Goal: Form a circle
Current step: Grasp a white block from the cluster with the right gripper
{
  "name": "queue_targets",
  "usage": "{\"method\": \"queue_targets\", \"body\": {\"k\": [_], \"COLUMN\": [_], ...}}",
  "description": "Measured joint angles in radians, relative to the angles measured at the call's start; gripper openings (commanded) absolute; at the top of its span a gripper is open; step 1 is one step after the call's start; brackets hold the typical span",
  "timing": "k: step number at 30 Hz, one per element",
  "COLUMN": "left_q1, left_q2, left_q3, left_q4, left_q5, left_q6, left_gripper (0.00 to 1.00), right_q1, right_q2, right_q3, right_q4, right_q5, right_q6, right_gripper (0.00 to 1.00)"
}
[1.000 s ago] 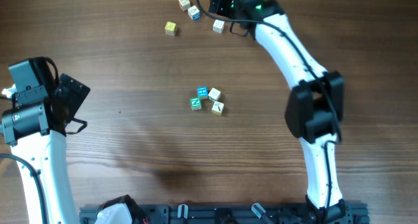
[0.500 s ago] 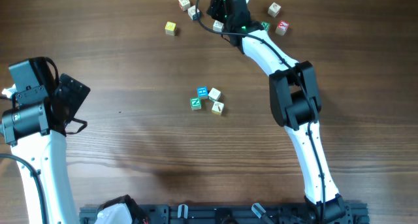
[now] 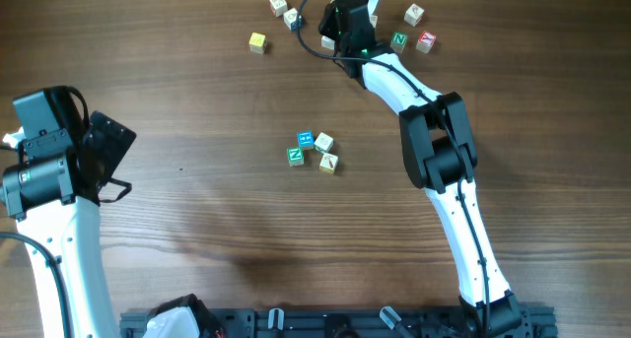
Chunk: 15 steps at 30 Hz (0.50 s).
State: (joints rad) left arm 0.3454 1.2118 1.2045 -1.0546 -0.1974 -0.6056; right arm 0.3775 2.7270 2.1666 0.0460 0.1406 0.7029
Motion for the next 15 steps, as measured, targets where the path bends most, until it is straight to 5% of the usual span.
{"method": "queue_targets", "body": {"k": [9,11,13,15], "left_q1": [0.000,0.000,0.000,0.000], "left_q2": [0.000,0.000,0.000,0.000], "left_q3": [0.000,0.000,0.000,0.000], "left_q4": [0.000,0.000,0.000,0.000], "left_q5": [0.000,0.000,0.000,0.000], "left_q6": [0.000,0.000,0.000,0.000], "left_gripper": [1.00,1.00,1.00,1.00], "right_q1": [-0.014,-0.015,-0.015,-0.014], "right_q2": [0.005,0.005,-0.003,-0.010], "right_q3": [0.249,0.318,0.328,0.329], "right_q4": [-0.367,-0.444,-0.475,-0.502], "right_q5": [-0.009,-0.009,-0.009,-0.010], "right_q6": [-0.148,-0.183,-0.213,-0.231], "right_gripper": [0.20,0.29,0.50,0.55]}}
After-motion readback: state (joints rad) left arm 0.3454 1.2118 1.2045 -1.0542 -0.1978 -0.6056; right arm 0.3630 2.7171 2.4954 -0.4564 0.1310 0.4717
